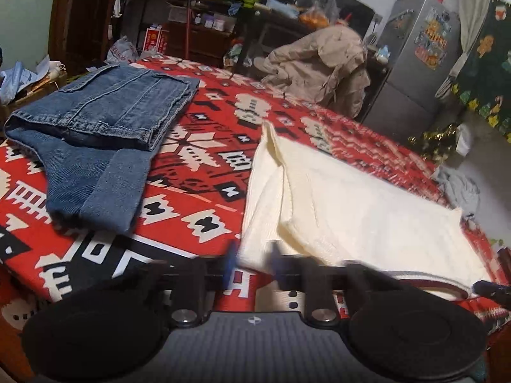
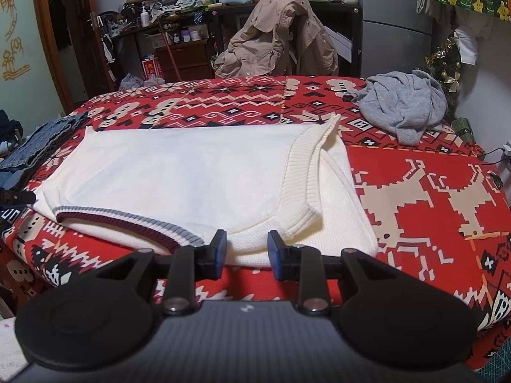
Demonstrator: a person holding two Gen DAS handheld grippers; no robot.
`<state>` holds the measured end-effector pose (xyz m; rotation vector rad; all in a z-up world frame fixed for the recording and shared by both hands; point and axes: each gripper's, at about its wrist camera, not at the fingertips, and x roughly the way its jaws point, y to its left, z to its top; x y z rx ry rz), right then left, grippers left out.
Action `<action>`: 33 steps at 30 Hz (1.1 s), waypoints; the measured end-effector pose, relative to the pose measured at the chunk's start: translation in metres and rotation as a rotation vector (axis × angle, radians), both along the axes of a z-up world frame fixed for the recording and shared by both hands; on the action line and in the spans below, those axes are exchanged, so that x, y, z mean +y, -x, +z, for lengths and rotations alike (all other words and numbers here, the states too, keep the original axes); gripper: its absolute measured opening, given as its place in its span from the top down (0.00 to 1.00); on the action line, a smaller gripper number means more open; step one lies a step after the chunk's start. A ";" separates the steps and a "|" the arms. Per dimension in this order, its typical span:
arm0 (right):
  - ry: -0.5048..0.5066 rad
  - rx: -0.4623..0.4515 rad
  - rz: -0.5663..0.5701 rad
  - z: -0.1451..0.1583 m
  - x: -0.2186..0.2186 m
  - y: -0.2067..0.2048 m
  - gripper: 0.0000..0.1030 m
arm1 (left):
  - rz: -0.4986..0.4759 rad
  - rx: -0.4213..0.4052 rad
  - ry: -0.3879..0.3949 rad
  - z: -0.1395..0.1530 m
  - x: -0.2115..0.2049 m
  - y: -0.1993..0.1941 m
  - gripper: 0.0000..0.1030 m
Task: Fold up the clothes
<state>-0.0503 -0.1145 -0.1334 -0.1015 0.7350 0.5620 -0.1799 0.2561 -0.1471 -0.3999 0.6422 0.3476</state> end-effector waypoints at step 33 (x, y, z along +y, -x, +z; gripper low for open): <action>-0.143 0.037 -0.007 0.017 -0.022 -0.001 0.63 | -0.672 -0.122 -0.084 0.034 -0.170 -0.080 0.68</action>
